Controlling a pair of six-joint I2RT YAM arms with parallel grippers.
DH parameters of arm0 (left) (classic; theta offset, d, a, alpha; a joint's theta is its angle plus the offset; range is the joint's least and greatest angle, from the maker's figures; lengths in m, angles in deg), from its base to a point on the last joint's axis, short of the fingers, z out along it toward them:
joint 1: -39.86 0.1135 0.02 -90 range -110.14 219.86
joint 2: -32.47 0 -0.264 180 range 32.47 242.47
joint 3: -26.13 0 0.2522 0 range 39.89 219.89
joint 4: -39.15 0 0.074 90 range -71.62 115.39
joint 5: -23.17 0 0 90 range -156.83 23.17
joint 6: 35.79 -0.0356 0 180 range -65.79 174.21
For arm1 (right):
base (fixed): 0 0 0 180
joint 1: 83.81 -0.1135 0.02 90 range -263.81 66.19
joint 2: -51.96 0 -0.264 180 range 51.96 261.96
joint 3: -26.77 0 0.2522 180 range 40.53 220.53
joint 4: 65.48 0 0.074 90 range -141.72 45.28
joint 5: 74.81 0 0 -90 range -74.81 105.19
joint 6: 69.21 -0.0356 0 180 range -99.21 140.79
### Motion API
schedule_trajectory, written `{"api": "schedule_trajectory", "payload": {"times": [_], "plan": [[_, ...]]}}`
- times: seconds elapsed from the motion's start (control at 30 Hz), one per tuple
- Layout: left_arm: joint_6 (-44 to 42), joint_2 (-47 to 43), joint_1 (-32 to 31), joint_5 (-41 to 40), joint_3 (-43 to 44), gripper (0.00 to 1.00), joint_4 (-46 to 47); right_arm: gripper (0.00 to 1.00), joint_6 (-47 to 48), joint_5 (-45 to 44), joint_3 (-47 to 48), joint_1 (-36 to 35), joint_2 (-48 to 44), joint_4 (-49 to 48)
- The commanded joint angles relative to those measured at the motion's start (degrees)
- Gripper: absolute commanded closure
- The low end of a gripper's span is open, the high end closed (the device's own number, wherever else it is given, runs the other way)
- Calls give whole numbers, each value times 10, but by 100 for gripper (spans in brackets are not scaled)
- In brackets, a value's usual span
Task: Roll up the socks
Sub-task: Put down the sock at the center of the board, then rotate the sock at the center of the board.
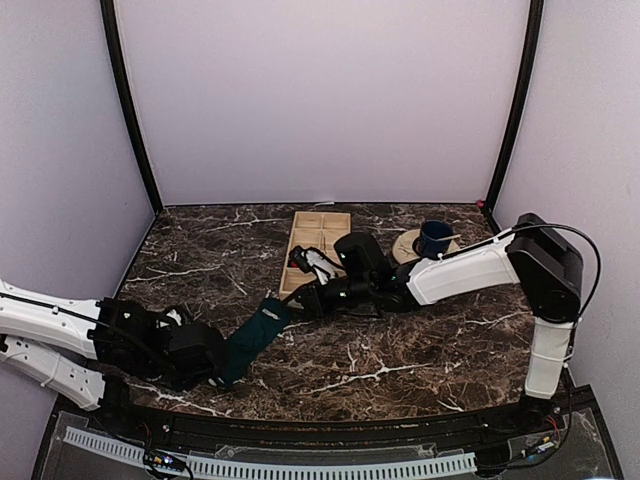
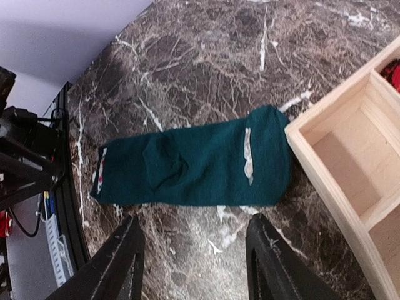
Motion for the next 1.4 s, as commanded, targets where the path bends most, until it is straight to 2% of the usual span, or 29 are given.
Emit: {"api": "schedule_trajectory", "payload": {"times": [0.0,0.17,0.23,0.4,0.47,0.63,0.87,0.97,1.17,1.37], "plan": [[-76,-8,-5,-125,48,47,-54,50,7,-25,43,-11,27,1],[-119,-32,1,-214,21,58,-43,55,-11,-42,78,-11,61,17],[-164,-60,16,-221,-15,63,4,58,-14,-46,101,-12,81,29],[-413,-137,90,-148,-99,69,226,76,-13,-62,161,-16,125,70],[-475,-140,111,-126,-106,69,255,82,-11,-72,185,-18,140,96],[-631,-77,130,-50,-94,69,314,86,2,-99,254,-31,174,177],[-702,21,134,29,-105,72,366,87,-7,-121,299,-43,210,248],[-712,38,135,52,-124,79,392,87,-7,-130,312,-46,219,276],[-718,61,138,83,-143,81,408,87,-9,-130,345,-47,244,319],[-709,111,140,122,-134,87,392,87,-3,-121,396,-47,280,351]]}}
